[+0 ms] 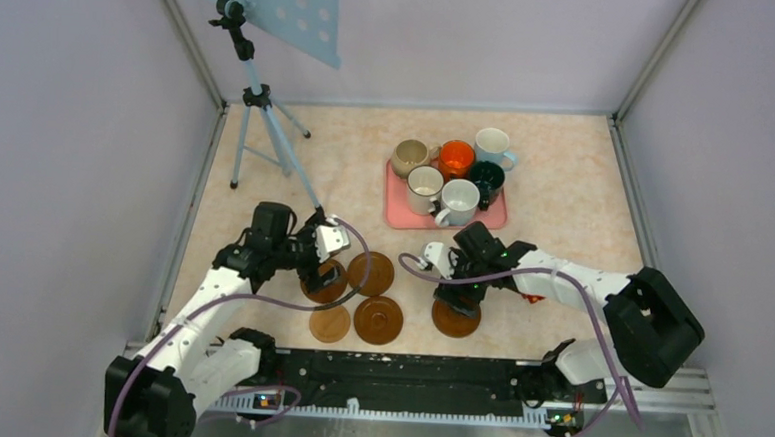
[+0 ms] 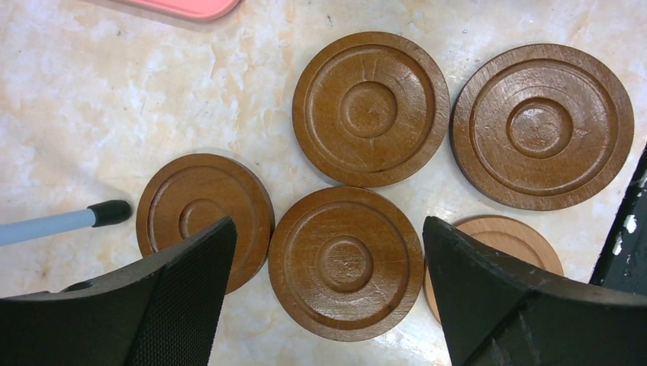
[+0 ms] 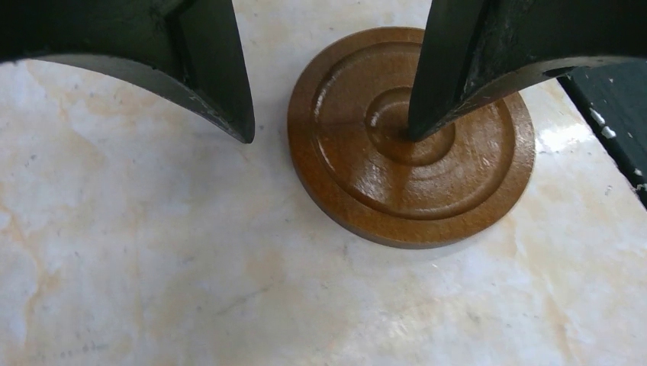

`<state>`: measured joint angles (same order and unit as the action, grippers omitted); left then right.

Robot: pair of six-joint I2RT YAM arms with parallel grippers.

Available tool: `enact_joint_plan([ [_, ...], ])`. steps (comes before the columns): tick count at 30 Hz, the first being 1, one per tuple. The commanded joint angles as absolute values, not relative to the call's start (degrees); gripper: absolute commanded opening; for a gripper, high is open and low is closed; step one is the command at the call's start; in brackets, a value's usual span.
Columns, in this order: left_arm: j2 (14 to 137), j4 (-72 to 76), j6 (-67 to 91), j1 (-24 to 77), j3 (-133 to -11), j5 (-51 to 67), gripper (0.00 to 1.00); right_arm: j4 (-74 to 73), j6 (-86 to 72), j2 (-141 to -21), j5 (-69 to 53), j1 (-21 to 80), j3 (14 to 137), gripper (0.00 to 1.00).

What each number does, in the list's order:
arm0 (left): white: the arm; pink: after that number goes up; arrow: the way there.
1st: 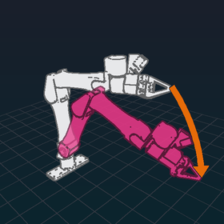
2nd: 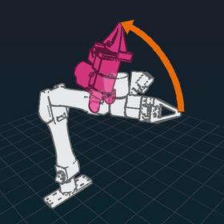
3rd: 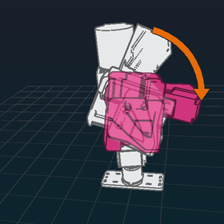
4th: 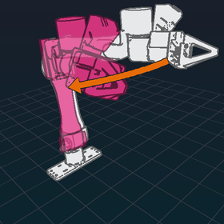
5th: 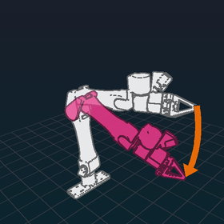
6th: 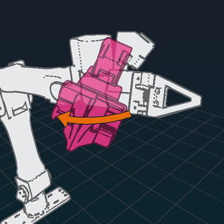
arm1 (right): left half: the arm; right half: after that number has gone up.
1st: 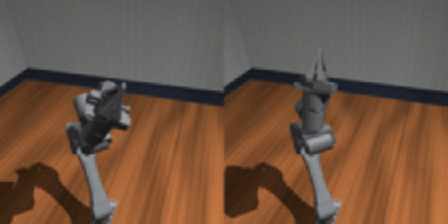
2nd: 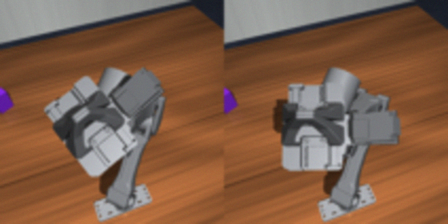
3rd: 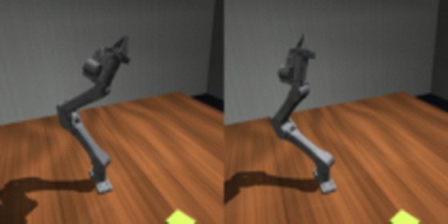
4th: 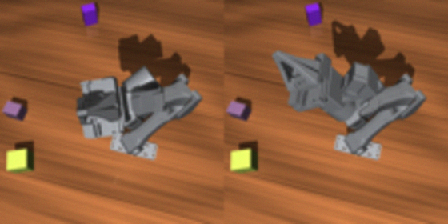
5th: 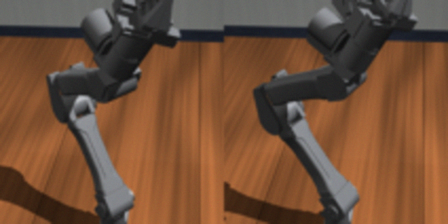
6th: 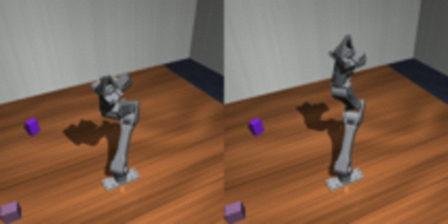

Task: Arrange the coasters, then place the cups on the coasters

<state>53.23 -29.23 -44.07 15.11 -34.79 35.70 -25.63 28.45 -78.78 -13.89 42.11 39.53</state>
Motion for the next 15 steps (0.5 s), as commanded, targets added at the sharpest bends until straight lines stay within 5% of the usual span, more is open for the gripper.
enact_joint_plan([
  [1, 50.9, -29.9, -45.0, 15.3, -33.4, 34.5, 0.97, -24.7, 29.1, -79.7, -13.4, 44.2, 41.0, 0.73],
  [6, 50.8, -29.8, -45.4, 15.3, -33.0, 34.1, 0.97, -23.2, 30.6, -81.1, -6.6, 45.4, 39.7, 0.73],
  [15, 52.9, -29.3, -47.0, 15.3, -33.4, 35.4, 0.95, -34.1, 34.1, -86.3, -10.0, 35.2, 46.1, 0.51],
])
